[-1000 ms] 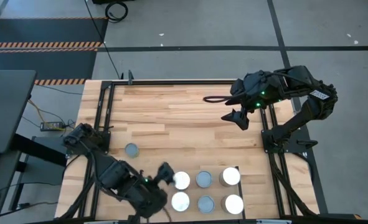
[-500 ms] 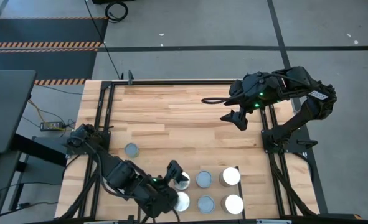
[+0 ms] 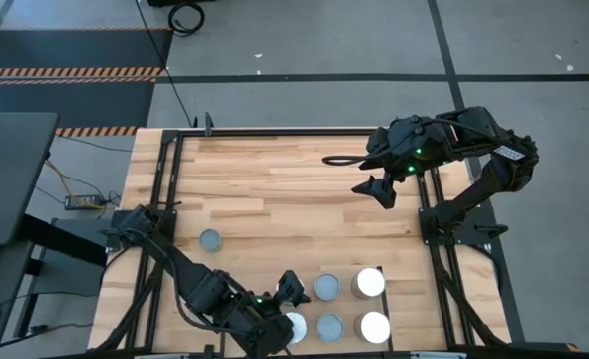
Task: Pick and place cans onto a shelf
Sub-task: Put the orange canned corn on the shelf, then put the canned green peas on the shelf
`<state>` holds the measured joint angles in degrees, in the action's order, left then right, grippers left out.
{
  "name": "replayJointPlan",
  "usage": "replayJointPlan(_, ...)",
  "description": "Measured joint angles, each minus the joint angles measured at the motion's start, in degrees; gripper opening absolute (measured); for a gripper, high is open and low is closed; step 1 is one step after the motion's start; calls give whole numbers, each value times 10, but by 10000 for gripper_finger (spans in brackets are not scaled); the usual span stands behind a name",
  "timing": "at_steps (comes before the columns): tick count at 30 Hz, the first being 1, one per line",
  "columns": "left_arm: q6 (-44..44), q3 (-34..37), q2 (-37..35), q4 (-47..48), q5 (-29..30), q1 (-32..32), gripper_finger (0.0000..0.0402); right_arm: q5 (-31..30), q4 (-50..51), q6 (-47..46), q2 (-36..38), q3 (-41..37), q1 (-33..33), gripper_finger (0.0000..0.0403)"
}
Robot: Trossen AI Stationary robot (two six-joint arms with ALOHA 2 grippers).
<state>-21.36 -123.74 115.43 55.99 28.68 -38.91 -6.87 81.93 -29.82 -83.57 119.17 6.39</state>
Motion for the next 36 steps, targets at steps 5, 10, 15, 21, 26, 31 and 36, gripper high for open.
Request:
replayJointPlan(5, 0, 0, 0, 1, 0, -3, 357, 1, 0, 0, 0, 0, 0, 346)
replayJointPlan(10, 6, -1, 0, -1, 3, -5, 357, 4, 0, 0, 0, 0, 0, 346)
replayJointPlan(15, 7, -1, -6, -1, 27, -15, 357, 5, -2, 0, 0, 0, 0, 346)
replayJointPlan(21, 130, -2, -85, 70, 47, -4, 357, 5, -8, 20, 0, 0, 0, 346)
replayJointPlan(26, 309, -2, -161, 248, 52, 29, 357, 1, -26, 59, 0, 0, 0, 346)
replayJointPlan(31, 433, 48, -254, 323, 27, 62, 356, -10, -42, 114, 0, 0, -1, 346)
replayJointPlan(36, 562, 235, -381, 345, -9, 87, 356, -10, -62, 171, 0, 0, -8, 346)
